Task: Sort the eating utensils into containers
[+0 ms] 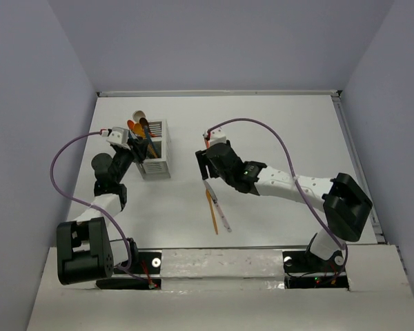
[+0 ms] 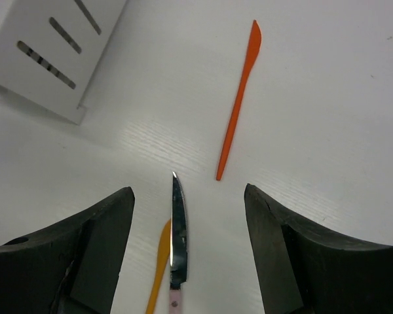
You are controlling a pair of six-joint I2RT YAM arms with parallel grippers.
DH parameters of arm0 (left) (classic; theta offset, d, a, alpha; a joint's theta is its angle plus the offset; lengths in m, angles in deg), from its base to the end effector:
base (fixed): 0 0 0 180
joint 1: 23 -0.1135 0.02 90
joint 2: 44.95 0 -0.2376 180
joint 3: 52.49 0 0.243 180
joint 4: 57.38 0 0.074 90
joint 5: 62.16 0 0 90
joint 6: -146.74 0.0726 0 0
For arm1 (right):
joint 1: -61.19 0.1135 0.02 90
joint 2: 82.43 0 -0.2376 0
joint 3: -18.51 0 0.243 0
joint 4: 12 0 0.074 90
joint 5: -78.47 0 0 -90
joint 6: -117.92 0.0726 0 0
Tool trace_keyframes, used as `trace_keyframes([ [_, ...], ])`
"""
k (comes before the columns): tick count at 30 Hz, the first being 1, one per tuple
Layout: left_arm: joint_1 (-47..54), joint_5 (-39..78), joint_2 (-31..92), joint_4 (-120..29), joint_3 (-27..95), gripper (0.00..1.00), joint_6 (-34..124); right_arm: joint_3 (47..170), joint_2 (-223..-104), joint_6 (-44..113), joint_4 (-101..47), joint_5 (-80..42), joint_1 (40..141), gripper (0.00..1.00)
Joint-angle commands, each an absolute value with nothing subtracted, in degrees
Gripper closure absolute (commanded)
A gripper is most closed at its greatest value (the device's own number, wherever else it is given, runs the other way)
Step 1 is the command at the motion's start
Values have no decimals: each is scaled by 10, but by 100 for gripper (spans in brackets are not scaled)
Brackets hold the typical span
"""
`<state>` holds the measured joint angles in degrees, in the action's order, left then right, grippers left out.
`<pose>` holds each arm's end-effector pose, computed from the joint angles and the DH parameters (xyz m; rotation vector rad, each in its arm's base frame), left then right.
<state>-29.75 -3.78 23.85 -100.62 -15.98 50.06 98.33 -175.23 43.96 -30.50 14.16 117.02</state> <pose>0.2754 -0.0057 0.2310 0.3005 1.3867 -0.3790 0.2436 0.3028 0.2234 -0.4530 2.0240 0.2966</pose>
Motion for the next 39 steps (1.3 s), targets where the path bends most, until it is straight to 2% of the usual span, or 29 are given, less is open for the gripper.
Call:
trace_keyframes([
  [1,-294,-24,223,-1046,-162,58,523,1022,-1764,467,-352,161,1141,26],
  [8,-295,36,161,-977,-146,52,544,1095,-1837,465,-407,96,1094,32],
  [12,-296,67,105,-879,-100,34,565,1198,-1925,437,-490,109,1070,35],
  [13,-296,75,97,-857,-89,32,580,1218,-1941,434,-502,109,1062,36],
  [17,-295,164,52,-761,-37,28,657,1324,-2025,410,-557,131,1056,38],
  [21,-296,247,35,-703,-5,26,706,1404,-2086,397,-611,81,1043,38],
  [28,-298,272,8,-650,-10,23,715,1499,-2188,381,-676,68,1030,39],
  [31,-303,275,4,-649,-22,22,720,1515,-2214,381,-694,56,1024,43],
  [34,-320,295,1,-639,-23,21,725,1524,-2238,375,-709,53,1018,56],
  [35,-329,294,-2,-631,-23,21,727,1520,-2238,372,-710,39,1018,63],
  [36,-334,292,-4,-628,-24,21,731,1516,-2238,372,-710,30,1018,77],
  [39,-346,301,-12,-618,-28,20,742,1504,-2232,378,-711,15,1018,100],
])
